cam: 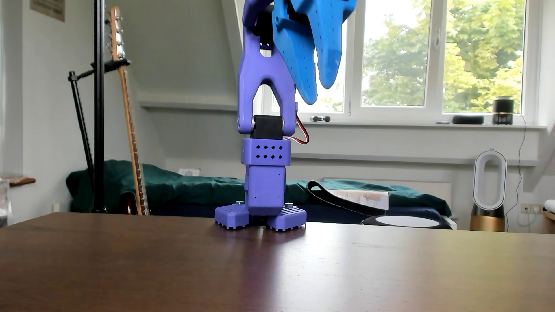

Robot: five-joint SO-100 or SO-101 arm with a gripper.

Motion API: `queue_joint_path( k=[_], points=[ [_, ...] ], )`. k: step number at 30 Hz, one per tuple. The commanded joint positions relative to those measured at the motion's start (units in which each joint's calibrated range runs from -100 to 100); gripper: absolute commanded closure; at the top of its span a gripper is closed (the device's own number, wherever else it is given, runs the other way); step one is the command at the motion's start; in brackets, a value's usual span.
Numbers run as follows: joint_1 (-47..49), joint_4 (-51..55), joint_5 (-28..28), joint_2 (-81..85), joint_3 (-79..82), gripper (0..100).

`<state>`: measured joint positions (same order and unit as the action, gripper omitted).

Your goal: Grab the blue dice

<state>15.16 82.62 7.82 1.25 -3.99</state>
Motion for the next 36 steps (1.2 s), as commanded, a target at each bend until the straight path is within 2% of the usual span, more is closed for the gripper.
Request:
queue_joint_path(
  k=[1,4,8,12,24,36],
  points=[
    [-1.4,2.3,-0.1,-12.8,-17.3,88],
    [-2.6,3.7,0.2,-20.5,-22.9,84],
    [-2.6,5.8,0.2,-29.1,-28.6,72],
    [-1.6,6.1,0.2,-33.3,-34.2,66],
    [-1.7,6.2,0.1,-48.2,-52.4,65],
    [-8.0,6.2,0.2,-60.1,-68.2,65]
  ],
)
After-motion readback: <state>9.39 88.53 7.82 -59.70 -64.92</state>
